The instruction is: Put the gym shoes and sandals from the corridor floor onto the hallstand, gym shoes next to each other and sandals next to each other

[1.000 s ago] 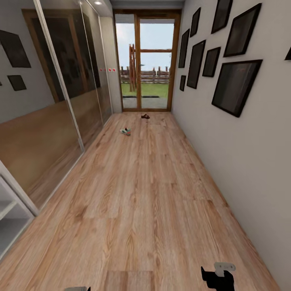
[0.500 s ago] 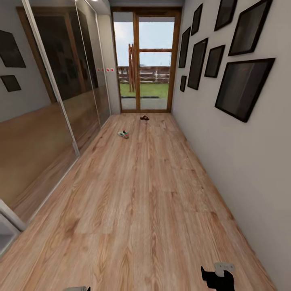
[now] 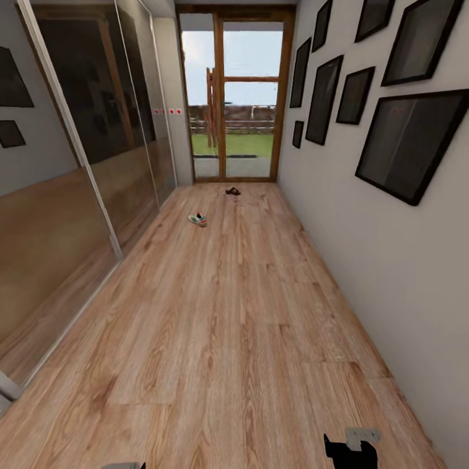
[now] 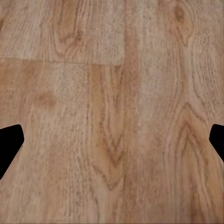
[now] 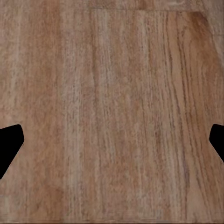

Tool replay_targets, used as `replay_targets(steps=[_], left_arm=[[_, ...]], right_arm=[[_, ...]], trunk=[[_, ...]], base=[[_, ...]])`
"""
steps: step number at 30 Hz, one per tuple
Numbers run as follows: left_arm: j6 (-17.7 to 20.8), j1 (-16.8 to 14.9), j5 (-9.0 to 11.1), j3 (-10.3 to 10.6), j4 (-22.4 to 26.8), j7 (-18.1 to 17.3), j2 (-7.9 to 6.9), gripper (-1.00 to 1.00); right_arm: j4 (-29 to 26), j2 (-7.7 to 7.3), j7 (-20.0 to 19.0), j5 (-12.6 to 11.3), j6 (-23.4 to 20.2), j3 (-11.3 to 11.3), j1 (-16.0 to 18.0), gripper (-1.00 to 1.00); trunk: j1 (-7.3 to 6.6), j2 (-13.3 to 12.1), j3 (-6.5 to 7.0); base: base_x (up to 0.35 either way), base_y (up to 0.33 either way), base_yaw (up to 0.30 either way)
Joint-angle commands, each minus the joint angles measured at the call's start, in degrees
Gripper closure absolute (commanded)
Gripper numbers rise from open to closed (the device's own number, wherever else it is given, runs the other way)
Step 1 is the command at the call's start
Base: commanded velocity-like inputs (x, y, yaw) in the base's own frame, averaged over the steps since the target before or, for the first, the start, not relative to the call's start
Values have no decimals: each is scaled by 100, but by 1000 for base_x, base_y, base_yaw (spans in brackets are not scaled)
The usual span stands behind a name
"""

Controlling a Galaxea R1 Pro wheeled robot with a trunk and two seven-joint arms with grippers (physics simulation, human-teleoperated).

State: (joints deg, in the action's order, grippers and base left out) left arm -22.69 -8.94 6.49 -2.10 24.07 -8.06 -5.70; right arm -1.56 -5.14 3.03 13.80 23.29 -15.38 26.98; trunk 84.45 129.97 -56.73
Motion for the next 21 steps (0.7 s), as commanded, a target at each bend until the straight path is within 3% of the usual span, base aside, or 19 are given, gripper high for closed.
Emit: replay_targets(steps=[1,10,21], left_arm=[[-38,-2,60,-19,-38,-59,-1,-100],[-106,-2,61,-19,-41,-56,-1,-100],[-104,-2,63,-23,-43,-45,-1,-100]], right_arm=[[7,7,30,62,18,-35,0,-100],[7,33,34,71,18,-36,-20,-100],[7,30,39,71,18,-35,-43,-100]], trunk=[[-2,3,-5],[-2,3,-5],[-2,3,-5]], base=[[0,0,0],[57,0,0],[312,0,0]])
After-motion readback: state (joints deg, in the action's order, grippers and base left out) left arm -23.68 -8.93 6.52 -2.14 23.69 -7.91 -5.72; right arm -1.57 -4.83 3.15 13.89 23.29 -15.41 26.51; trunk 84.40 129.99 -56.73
